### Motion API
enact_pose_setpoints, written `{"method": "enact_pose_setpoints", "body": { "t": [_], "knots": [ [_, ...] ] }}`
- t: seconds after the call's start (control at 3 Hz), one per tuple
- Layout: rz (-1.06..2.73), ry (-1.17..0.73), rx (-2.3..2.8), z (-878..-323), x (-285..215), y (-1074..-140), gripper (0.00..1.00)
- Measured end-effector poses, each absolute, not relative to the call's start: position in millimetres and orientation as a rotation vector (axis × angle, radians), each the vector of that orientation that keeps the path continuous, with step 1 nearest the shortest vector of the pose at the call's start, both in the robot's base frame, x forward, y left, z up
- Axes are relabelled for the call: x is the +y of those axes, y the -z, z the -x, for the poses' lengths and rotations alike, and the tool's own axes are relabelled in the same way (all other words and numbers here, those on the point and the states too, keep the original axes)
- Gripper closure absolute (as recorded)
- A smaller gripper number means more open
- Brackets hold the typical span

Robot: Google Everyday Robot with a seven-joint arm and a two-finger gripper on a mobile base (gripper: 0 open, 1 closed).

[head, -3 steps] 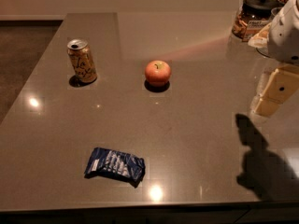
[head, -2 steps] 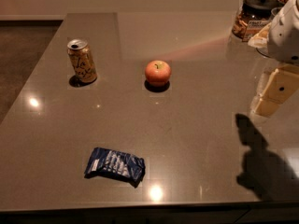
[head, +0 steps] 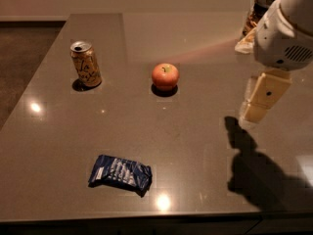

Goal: Move rxbar blueberry near apple

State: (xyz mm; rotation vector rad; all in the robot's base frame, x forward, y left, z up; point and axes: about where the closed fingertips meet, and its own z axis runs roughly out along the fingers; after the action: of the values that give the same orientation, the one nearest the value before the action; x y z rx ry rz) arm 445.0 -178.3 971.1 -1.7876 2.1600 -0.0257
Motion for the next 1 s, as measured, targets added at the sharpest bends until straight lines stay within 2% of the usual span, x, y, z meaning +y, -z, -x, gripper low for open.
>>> {"method": "enact_pose_setpoints", "body": {
  "t": [0.33,1.0],
  "knots": [
    [1.868,-0.104,2.078,-433.5,-131.8,-954.4,0.00],
    [1.971,-0.244,1.966,-391.9,-68.9,-919.5,0.00]
  ]
}}
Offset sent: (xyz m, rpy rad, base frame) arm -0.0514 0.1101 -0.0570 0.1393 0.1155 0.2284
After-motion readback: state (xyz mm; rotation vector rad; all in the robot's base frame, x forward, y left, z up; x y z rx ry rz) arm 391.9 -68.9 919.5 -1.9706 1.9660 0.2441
